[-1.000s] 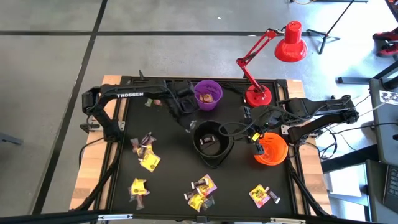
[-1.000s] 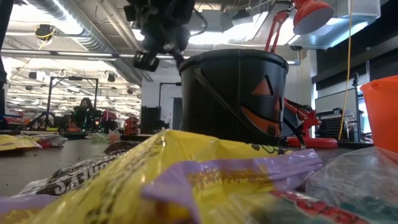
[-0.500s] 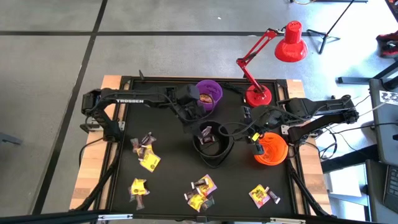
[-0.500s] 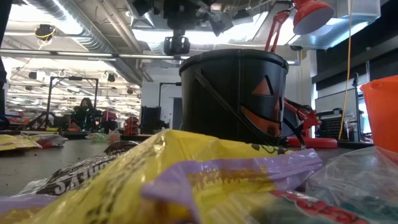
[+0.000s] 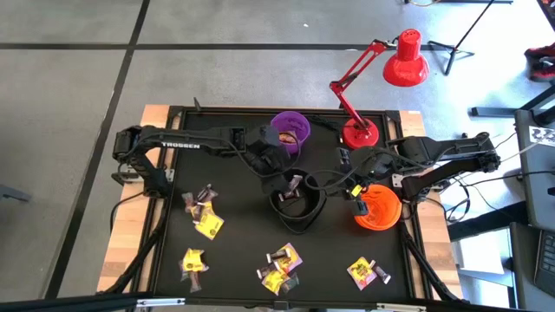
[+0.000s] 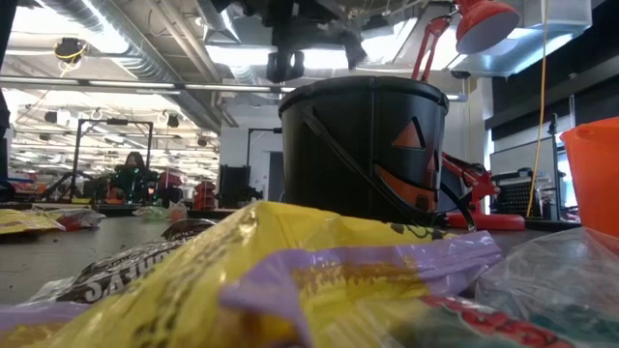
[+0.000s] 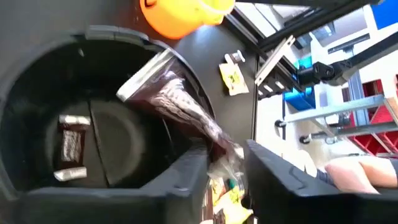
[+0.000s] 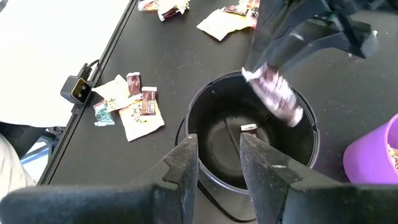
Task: Sort candy
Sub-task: Put the brown chocolate into the black bucket, then put the orange gummy into the orange bucket
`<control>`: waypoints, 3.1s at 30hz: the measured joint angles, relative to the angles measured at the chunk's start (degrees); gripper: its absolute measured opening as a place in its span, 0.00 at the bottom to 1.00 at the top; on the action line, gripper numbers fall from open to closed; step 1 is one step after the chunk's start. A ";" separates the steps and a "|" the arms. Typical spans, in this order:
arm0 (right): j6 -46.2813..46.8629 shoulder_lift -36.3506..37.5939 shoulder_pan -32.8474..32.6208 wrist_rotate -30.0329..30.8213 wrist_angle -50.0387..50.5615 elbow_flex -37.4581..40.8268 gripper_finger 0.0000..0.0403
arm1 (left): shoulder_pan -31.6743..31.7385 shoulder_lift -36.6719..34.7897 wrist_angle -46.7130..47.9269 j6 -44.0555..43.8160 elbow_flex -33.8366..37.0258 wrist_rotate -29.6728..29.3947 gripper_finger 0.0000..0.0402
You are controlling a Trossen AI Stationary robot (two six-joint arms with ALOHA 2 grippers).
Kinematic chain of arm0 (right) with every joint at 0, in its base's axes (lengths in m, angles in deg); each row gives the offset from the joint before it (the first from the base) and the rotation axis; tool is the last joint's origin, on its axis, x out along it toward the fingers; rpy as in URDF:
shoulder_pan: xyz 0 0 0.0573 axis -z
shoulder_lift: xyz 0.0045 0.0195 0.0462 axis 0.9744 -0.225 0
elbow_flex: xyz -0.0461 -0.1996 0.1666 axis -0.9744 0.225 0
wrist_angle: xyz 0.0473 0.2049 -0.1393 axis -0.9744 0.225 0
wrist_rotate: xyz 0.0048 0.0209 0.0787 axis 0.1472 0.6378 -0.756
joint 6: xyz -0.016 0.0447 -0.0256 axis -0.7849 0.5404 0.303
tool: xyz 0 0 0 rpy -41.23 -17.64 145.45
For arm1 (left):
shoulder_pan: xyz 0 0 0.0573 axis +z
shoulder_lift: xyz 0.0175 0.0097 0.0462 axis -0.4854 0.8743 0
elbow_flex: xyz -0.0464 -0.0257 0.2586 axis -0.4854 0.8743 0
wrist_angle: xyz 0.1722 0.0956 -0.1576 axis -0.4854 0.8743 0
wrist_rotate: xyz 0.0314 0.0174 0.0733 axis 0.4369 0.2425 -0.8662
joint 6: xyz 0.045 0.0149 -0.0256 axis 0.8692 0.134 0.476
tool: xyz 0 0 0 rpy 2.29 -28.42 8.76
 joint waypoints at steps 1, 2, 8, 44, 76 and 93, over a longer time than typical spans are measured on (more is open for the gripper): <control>0.01 0.00 0.00 0.00 0.00 -0.02 0.29 | 0.01 0.00 -0.23 0.02 0.00 -0.32 0.30; 0.01 0.00 0.01 0.00 0.00 -0.01 0.29 | 0.04 0.00 -0.20 0.01 0.00 -0.98 0.34; 0.01 0.00 0.01 0.00 0.00 -0.02 0.29 | -0.78 0.00 -0.15 -2.12 0.00 -5.45 0.54; -0.41 0.00 0.01 0.00 -0.07 -0.01 0.29 | -2.12 0.00 -1.90 -1.12 0.02 -16.46 0.60; 0.03 -5.62 0.01 0.02 -24.21 -0.04 0.29 | -3.31 -0.50 34.49 -1.07 0.07 -67.04 0.60; 0.25 -8.60 0.01 0.09 -26.12 -0.04 0.29 | -13.21 -7.51 30.00 -12.77 10.13 -78.89 0.60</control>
